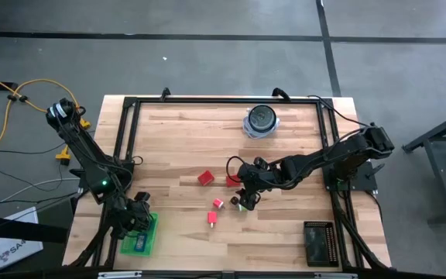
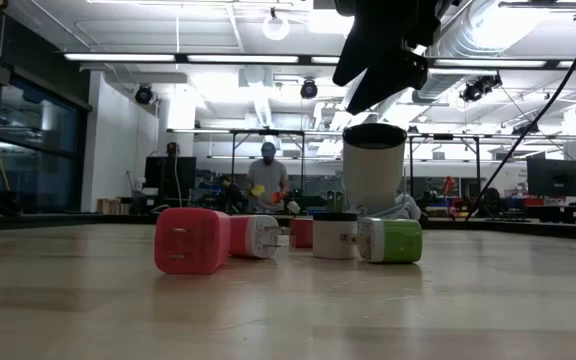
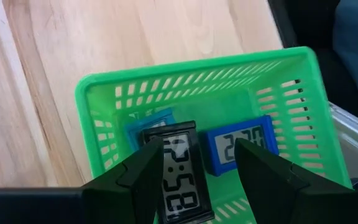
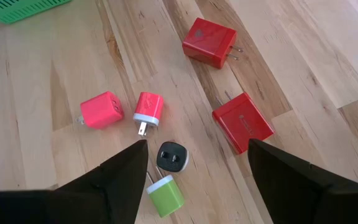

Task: Pick & Place Office items
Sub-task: Put the left red charger adapter into the black bin

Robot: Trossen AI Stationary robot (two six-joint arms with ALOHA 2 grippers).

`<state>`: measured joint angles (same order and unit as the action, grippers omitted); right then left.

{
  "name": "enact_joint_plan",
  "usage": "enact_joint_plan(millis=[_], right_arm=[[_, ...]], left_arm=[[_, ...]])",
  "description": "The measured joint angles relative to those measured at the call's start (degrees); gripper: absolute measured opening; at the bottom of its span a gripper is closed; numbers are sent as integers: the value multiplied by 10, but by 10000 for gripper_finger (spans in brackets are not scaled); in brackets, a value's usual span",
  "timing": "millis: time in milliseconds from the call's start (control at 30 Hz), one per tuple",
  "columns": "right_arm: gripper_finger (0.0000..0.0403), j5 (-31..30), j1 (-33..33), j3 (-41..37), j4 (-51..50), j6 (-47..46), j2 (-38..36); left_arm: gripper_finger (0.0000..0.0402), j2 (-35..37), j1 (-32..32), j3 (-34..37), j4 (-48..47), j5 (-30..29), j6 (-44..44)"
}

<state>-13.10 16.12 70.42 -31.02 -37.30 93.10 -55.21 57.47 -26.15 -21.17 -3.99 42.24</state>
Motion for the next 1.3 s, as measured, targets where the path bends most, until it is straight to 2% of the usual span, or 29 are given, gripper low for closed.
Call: enact_joint_plan(millis=[200, 400, 667, 933, 1300], right_arm=[[264, 0, 0, 0, 0, 0, 0], [264, 0, 0, 0, 0, 0, 0], [264, 0, 0, 0, 5, 0, 0], [264, 0, 0, 0, 33, 0, 0], [264, 0, 0, 0, 35, 0, 0]], left_arm=[[191, 44, 0, 0, 21, 6, -24], [191, 118, 0, -1, 36, -1, -73], [191, 199, -1, -1, 31, -95, -139], [191, 219, -43, -1, 11, -193, -164], [191, 219, -141, -1, 13, -214, -249]])
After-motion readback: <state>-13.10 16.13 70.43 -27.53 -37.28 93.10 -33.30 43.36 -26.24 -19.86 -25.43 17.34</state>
